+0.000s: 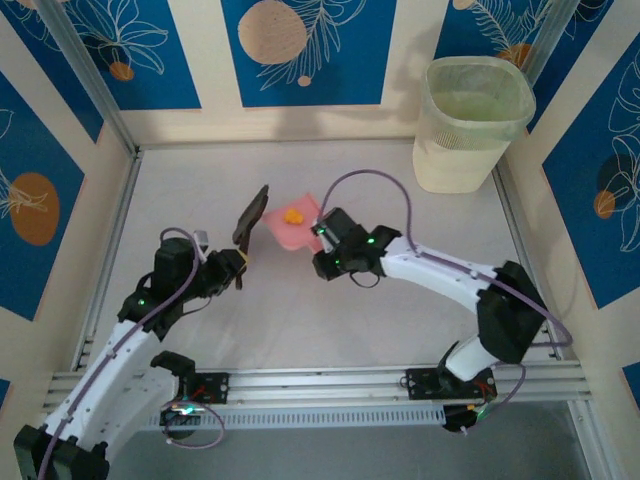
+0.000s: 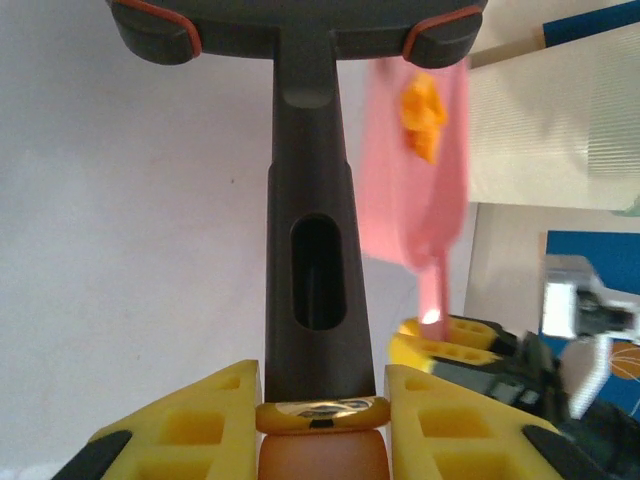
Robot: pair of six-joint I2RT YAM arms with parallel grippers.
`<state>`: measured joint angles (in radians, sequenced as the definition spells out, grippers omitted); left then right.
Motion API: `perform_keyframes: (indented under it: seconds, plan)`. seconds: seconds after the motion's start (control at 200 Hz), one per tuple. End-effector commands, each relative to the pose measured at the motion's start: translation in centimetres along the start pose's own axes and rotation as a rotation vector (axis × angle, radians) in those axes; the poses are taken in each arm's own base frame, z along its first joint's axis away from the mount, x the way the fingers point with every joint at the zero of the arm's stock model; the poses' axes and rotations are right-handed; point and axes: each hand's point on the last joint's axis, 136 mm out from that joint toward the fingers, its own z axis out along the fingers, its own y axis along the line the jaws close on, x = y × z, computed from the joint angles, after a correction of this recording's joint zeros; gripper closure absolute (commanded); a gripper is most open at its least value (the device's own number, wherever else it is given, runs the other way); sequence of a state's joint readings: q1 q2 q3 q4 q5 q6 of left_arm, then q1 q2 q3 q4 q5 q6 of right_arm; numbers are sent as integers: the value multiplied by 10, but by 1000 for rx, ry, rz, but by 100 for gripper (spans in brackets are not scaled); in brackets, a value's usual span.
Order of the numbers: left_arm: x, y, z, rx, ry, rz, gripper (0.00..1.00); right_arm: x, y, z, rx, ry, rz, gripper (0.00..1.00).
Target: Sweep away the paper scraps from the table
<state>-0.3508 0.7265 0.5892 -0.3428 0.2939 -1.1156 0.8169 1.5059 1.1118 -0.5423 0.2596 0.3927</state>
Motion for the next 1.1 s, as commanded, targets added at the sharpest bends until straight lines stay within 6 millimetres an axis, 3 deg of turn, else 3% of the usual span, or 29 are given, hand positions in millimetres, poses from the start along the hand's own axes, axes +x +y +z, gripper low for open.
perform_keyframes:
  seconds: [0.0,0.31,0.545,0.67,0.88,1.095]
  plan:
    - [-10,-31,8,106,-68,134,100,8,-29,-21,43,-4,105,100]
    - [13,-11,45,-23,-50,372,100,38,-112,-69,169,-4,370,100]
    - [31,17,74,-142,-15,564,100,31,-144,-121,187,-93,540,100]
    - [46,24,87,-202,40,654,100,19,-152,-151,192,-160,579,100]
    - [64,37,106,-279,146,695,100,-6,-163,-180,192,-231,628,100]
    - [64,35,104,-289,129,729,100,-64,-183,-208,120,-319,710,100]
